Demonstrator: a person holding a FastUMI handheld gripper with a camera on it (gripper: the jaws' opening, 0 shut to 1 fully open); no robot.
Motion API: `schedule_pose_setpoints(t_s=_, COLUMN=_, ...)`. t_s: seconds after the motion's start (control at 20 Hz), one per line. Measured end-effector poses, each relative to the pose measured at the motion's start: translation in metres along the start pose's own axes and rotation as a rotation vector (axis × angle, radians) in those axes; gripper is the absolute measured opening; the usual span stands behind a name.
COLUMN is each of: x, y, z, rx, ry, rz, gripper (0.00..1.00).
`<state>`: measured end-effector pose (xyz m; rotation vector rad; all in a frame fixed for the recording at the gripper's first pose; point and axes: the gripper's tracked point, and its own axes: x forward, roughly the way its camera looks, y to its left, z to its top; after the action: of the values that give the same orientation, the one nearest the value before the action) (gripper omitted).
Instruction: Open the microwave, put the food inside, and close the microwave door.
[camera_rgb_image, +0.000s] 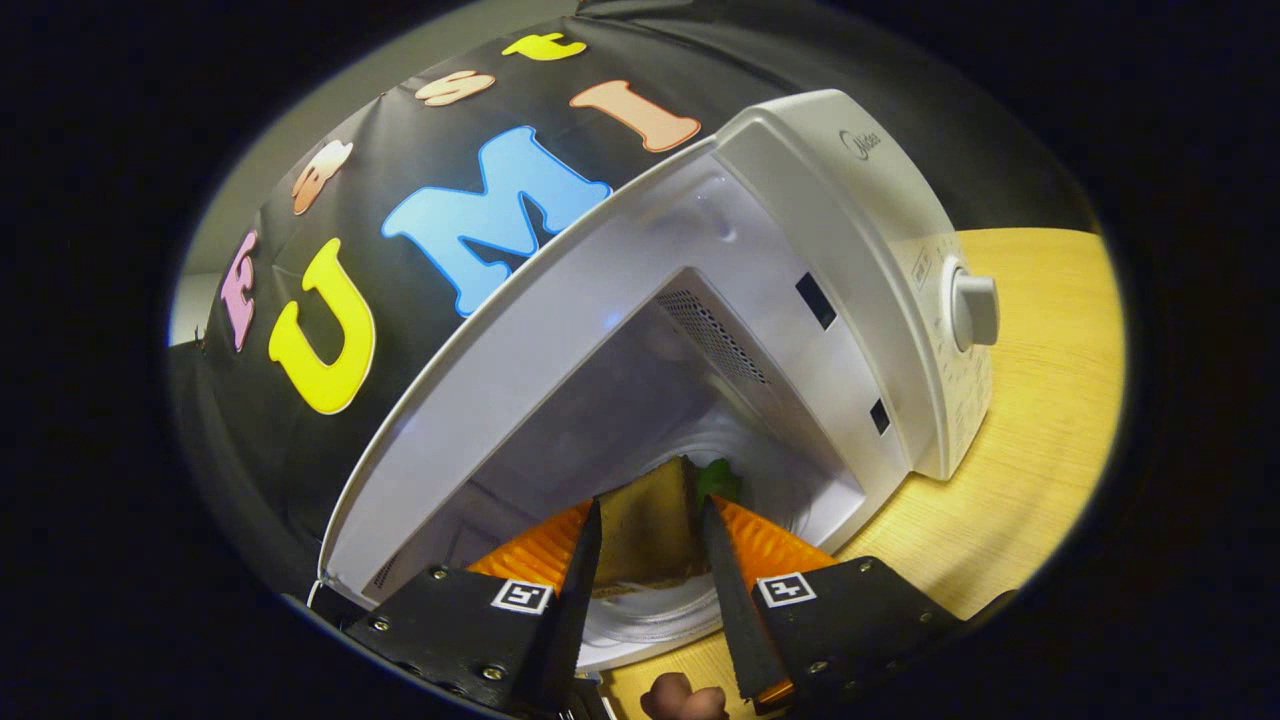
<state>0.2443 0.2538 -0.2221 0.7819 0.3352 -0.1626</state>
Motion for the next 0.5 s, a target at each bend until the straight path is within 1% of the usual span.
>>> schedule_pose_setpoints(t_s=0.1, x=-0.020, y=-0.003, z=-0.002, rx=-0.086, ry=0.011, rz=0.015, gripper=0.60)
schedule_pose_setpoints(t_s=0.2, x=-0.042, y=0.000, z=-0.001, rx=-0.155, ry=0.004, rz=0.056, gripper=0.60)
schedule_pose_setpoints(t_s=0.35, x=-0.077, y=-0.001, z=-0.003, rx=-0.296, ry=0.013, rz=0.094, gripper=0.60)
schedule_pose_setpoints(t_s=0.5, x=-0.115, y=-0.003, z=0.004, rx=-0.391, ry=-0.034, rz=0.129, gripper=0.60)
